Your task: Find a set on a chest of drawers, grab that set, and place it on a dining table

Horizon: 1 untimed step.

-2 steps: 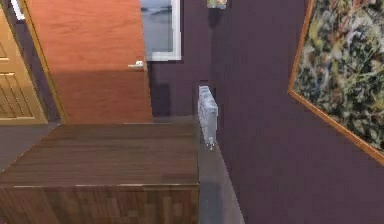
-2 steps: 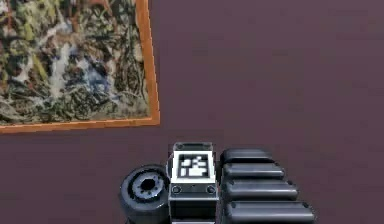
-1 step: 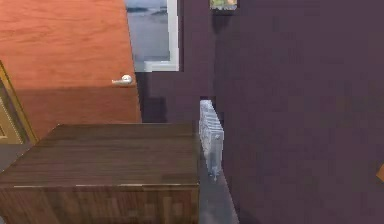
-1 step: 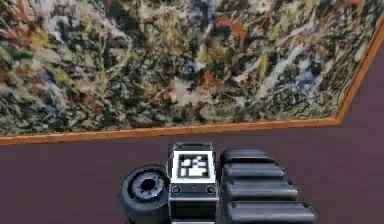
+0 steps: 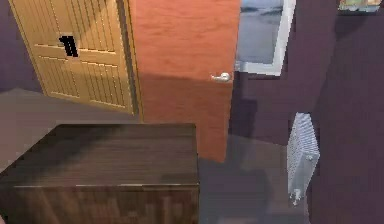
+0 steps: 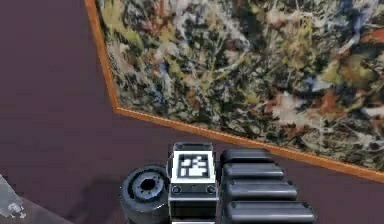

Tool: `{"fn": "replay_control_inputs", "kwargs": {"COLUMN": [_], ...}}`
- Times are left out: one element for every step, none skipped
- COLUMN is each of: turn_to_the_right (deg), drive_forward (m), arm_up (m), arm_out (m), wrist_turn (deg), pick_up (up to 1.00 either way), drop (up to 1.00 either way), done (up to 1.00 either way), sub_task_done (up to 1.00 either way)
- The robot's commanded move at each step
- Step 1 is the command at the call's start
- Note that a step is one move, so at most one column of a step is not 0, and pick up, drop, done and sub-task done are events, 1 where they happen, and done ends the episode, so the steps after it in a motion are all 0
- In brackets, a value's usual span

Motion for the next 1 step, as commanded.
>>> {"fn": "replay_control_inputs", "kwargs": {"turn_to_the_right": [0.0], "drive_forward": [0.35], "arm_up": [0.0], "arm_out": [0.0], "wrist_turn": [0.0], "pick_up": [0.0], "drop": [0.0], "done": [0.0], "sub_task_done": [0.0]}}
